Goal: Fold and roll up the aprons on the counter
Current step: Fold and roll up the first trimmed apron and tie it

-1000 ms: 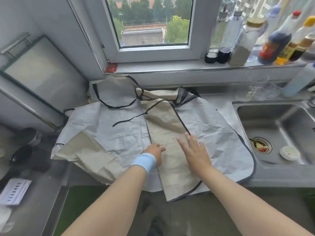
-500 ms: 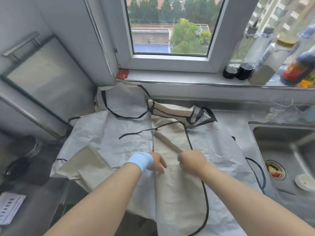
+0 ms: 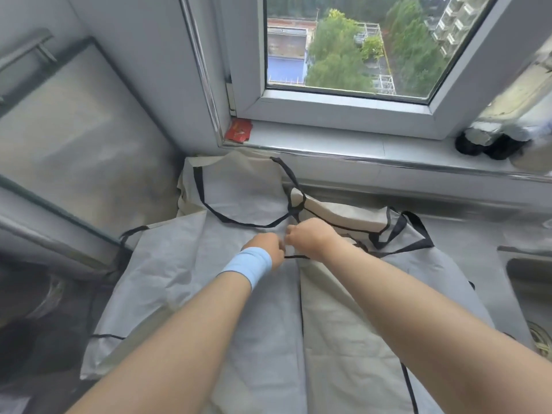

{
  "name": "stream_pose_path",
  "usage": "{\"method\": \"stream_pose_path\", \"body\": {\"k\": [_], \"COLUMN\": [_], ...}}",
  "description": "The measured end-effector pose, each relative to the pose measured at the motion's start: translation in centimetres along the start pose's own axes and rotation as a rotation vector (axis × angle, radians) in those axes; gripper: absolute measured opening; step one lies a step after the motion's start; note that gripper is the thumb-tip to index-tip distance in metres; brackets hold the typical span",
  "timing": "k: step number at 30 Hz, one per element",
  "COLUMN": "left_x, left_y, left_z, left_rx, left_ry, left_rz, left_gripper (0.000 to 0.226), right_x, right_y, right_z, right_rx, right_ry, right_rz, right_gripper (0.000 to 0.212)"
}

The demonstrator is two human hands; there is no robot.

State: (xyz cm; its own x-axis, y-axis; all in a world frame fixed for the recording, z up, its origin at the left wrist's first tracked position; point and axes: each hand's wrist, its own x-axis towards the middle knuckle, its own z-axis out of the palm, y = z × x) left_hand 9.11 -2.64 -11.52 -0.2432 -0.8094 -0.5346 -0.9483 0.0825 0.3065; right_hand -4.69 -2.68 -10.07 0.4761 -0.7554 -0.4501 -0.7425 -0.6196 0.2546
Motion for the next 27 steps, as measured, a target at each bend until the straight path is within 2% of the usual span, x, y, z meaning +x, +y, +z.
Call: {"method": "stream_pose_path", "body": {"k": [3,5,8,10,11,12,14,15,19,22,24,27], "left_x": [0.8,1.0,0.9,0.8,0.7,0.6,0.2,0.1,-0.6,-0.9,-0.9,-1.1], "left_y": [-0.7,-0.7,0.2,1.2,1.7,2.0,2.6,2.6,2.7,2.0,1.3,1.2], "left_z": [0.6,1.2,2.0,2.5,2.7,3.0,3.6,4.0,3.5,2.3,2.2,1.7], "left_rx": [-0.092,-0.203,-0.476,-0.566,-0.547,-0.500,-0.413,-0.410,-0.380,-0.198,-0.111,-0.006], "left_ry": [0.076,0.097,-0.003,-0.089,-0.126,-0.141,-0.117,-0.100,-0.105,-0.109,-0.089,-0.136], "left_rz": [0.024,0.044,0.003,-0.044,-0.060,-0.058,-0.061,-0.083,-0.131,-0.127,-0.121,-0.110], "left_gripper": [0.022,0.027,0.037,0.055,0.059,0.052,0.015,0.008,0.019,0.008,0.014,0.021], "right_x": [0.8,0.8,0.6,0.1,-0.3,-0.6,-1.2,-1.2,-1.2,-1.4,-2.4,-4.5], "right_y": [0.3,0.5,1.4,2.3,2.7,3.0,3.6,3.9,4.3,3.1,2.0,0.5], "right_z": [1.1,1.7,1.6,1.2,1.1,0.9,0.7,0.8,1.3,2.3,3.2,5.5], "right_rx": [-0.060,-0.077,0.011,0.082,0.106,0.130,0.151,0.158,0.201,0.467,0.587,0.515], "right_ry": [-0.035,-0.010,0.042,0.086,0.111,0.138,0.175,0.191,0.266,0.354,0.438,0.448], "right_rz": [-0.064,-0.064,-0.005,0.063,0.092,0.116,0.142,0.159,0.219,0.217,0.209,0.182], "right_gripper": [0.027,0.027,0.034,0.031,0.027,0.024,0.022,0.023,0.027,0.041,0.048,0.040]}}
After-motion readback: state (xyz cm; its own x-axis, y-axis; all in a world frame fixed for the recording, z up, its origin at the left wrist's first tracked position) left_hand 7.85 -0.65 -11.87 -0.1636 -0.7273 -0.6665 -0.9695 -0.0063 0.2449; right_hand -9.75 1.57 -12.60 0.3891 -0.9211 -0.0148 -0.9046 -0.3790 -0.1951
